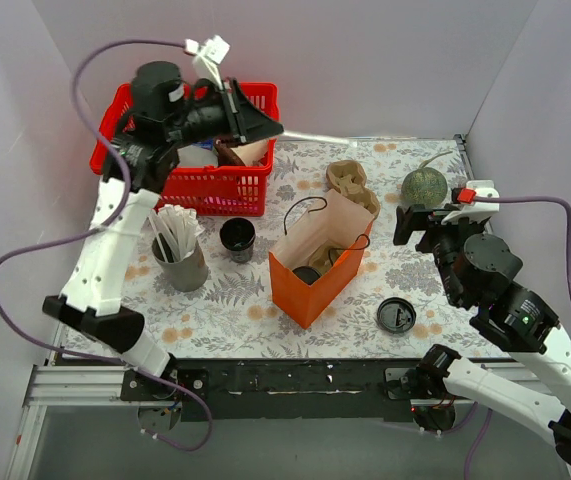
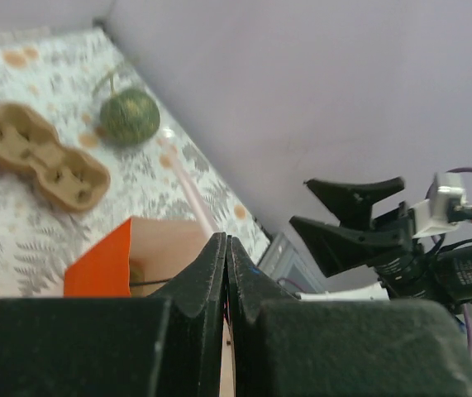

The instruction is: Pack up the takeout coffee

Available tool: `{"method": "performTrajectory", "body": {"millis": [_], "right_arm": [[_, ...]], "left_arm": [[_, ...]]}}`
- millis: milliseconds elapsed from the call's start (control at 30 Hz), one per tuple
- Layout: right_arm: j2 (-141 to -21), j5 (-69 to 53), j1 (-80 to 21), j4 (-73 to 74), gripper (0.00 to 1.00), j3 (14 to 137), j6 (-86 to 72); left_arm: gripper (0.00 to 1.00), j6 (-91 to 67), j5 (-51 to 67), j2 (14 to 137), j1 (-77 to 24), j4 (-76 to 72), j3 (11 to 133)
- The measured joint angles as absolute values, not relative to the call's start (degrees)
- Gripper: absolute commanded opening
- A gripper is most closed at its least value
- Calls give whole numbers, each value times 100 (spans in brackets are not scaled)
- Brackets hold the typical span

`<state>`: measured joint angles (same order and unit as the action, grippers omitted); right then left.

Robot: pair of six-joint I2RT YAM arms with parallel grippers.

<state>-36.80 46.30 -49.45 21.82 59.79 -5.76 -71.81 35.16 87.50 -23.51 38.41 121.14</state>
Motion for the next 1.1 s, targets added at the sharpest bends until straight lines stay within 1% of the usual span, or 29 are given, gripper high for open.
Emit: {"method": "performTrajectory", "body": {"millis": [67,167,267,367,533,700,900,1100], "right_arm": [[-3719,4716,-4945,2268,98,5990,-576],[-3747,4890,-4945,2370,98,5990,-578],[-3758,4987,-4945,2388,98,5990,-576],[-3763,5070,-4945,2390,98,5988,-567],[-3806,5107,-4945,2388,98,5981,-558],[-3802,5107,-4945,2390,98,5966,-561],[-3795,5111,-4945,2392,98,5953,-561],[-3881,5129,-4945,2410,98,5940,-561]], "left_arm": [[0,-7183,3736,9052,-2440,3966,11896],[0,-7192,3837,9115,-2707,4248,11544],[0,-7148,3741,9043,-3105,4447,11513],[0,-7133,3701,8707,-3376,4510,11264],[0,-7150,3564,8169,-3393,4547,11096],[0,-7109,3295,7905,-3393,4672,11065],[0,-7070,3135,7817,-3393,4928,10634],[0,-7133,3065,8042,-3422,5035,10464]]}}
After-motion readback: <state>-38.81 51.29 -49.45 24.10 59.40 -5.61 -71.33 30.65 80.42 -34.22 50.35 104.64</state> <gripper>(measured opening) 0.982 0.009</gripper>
